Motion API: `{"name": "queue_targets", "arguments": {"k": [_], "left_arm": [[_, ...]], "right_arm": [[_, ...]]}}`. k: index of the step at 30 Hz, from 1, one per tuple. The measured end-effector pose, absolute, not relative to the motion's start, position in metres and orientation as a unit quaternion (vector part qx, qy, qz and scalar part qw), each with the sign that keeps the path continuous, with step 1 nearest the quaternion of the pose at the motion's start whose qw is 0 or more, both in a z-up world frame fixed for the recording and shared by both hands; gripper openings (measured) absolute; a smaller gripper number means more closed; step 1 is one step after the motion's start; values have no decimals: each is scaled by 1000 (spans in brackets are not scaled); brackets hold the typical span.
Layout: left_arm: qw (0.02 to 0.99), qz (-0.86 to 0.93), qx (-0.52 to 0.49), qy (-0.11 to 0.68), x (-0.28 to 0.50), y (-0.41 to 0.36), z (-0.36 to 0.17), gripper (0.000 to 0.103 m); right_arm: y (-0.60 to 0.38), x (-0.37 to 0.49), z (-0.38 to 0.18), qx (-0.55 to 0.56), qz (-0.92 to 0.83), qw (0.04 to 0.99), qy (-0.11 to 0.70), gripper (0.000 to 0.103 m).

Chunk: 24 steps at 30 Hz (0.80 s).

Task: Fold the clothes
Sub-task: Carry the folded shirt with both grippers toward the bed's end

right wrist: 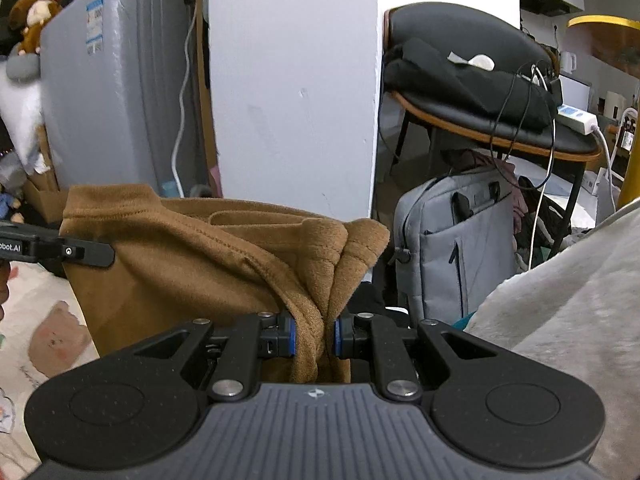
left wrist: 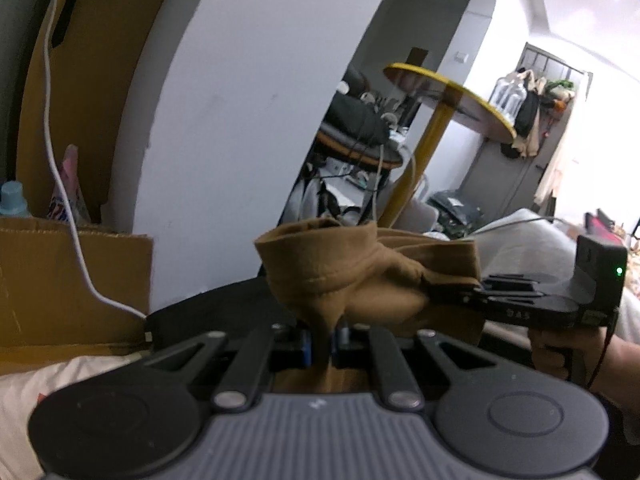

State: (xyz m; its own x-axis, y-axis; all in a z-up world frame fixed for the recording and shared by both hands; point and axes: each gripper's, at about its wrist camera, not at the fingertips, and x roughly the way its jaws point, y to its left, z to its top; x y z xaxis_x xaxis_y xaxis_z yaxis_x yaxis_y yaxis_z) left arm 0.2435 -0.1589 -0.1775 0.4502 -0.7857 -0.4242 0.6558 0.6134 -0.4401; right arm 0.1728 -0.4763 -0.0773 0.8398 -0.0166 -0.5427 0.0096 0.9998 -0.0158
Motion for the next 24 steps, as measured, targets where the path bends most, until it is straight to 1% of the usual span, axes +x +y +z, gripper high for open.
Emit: {"name": "queue_targets", "arguments": {"k": [9, 24], "left_arm": [[853, -406, -95, 315, 282, -177, -198, 9], [850, -387, -97, 344, 344, -198, -241, 9]], "right_arm": [[-485, 215, -100, -30, -19, 956, 290, 17], [-498, 277, -138, -43, -25, 943, 328, 18]]}}
